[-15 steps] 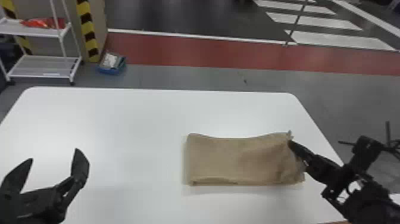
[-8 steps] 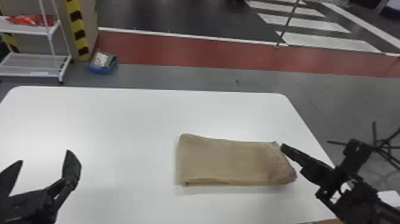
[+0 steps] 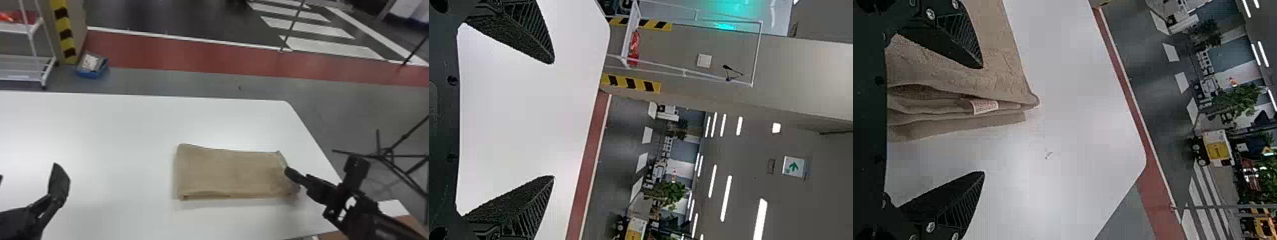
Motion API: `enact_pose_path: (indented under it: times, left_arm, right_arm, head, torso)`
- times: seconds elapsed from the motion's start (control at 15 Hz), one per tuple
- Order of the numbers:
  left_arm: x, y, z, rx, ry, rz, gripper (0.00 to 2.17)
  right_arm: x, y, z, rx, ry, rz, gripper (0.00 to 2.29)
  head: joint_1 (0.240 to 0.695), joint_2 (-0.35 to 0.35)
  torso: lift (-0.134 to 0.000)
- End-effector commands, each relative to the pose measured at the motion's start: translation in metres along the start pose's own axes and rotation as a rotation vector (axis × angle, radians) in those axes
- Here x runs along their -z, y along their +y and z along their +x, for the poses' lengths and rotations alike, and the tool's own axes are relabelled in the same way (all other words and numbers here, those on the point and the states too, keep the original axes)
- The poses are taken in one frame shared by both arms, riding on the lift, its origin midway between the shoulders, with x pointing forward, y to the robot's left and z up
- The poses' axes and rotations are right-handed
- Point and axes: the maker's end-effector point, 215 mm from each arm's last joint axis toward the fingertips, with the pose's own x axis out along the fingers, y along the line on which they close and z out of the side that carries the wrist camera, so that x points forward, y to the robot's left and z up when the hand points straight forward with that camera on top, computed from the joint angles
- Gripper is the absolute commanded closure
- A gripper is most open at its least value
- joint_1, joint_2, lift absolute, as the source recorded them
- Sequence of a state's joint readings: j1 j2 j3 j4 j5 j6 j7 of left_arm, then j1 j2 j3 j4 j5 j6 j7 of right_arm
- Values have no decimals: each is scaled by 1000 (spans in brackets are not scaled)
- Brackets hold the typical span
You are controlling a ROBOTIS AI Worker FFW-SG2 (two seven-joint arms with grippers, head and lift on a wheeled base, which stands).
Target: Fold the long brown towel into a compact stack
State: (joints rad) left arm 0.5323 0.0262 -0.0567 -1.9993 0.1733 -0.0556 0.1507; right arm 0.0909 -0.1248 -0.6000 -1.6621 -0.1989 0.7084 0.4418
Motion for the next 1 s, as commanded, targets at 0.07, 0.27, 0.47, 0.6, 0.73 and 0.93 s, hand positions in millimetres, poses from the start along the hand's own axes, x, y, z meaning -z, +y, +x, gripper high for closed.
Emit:
enact_pose_path:
  times: [0.07, 0.27, 0.47, 0.6, 0.73, 0.93]
  left_arm:
    - [0, -4, 3, 9, -1, 0, 46]
    - [2, -3, 4, 10, 2, -2, 46]
    - [3, -4, 5, 14, 4, -2, 46]
    - [2, -7, 5, 20, 2, -2, 46]
    - [2, -8, 5, 21, 3, -3, 63]
    - [2, -10, 5, 29, 8, 0, 66]
  right_arm:
    - [15, -1, 7, 5, 31, -22, 282]
    - [20, 6, 9, -11, 49, -42, 653]
    - [21, 12, 9, -28, 54, -52, 1281]
    - [22, 14, 8, -35, 56, -48, 1534]
    - [19, 12, 5, -36, 53, -50, 1541]
    - [-8, 31, -10, -111, -16, 10, 1541]
  head:
    - [695, -296]
    - [695, -290]
    - [695, -280]
    - [695, -277]
    - [695, -277]
    - [695, -278]
  torso:
    - [-91]
    - [-91]
    - [-91]
    - [-91]
    - [-91]
    - [-91]
